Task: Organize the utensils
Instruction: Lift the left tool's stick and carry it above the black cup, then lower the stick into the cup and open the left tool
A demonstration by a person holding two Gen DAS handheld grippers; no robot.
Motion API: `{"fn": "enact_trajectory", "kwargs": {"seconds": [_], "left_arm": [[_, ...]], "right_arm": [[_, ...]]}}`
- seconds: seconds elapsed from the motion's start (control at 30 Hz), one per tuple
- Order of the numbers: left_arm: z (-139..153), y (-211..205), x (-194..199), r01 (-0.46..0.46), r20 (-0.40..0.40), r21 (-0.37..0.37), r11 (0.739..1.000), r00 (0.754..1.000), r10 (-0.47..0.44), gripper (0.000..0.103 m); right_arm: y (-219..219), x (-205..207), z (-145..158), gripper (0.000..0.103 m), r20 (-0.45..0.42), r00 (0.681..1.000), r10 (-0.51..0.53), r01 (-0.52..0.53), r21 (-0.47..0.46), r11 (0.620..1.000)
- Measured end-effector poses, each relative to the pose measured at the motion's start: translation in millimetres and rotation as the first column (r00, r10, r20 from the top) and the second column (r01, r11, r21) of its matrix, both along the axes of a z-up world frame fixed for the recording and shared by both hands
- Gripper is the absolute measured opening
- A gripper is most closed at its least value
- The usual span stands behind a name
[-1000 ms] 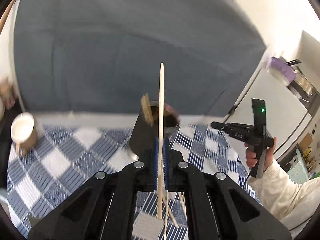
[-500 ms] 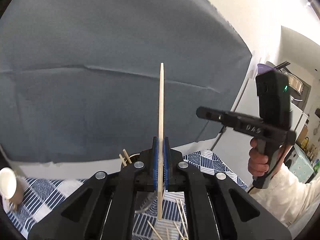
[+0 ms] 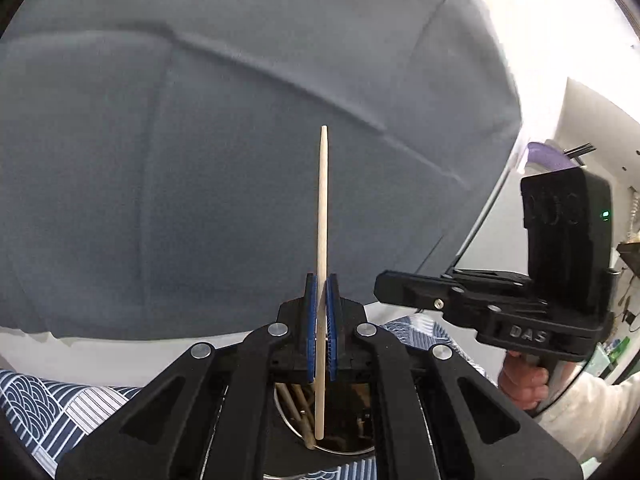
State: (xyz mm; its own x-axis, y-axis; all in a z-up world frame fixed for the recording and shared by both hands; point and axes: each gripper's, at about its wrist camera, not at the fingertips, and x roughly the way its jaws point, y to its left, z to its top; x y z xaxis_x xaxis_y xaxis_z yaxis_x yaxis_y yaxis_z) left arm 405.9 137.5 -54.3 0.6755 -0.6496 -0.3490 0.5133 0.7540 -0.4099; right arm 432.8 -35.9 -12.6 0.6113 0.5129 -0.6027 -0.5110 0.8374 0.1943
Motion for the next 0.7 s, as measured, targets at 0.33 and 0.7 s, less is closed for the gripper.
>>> {"fn": "enact_trajectory", "kwargs": {"seconds": [0.33,0.7], "left_arm": [[-24.4,-22.5,-18.1,0.031,-0.039,0.107,0.994,0.999,-0.026,0.005],[9.2,-8.3,-51.6,0.007,-0.033,0.197,0.98,0.999,0.0,0.041]], "right_arm": [[6.4,-13.7,-40.1,0.004,-0.091,0.995,0.03,-0.035,-0.049,0.998],[10.5,-38.3,-28.7,0.024,-0.052,0.998,0.029,-0.034,-0.096,0.995]]}}
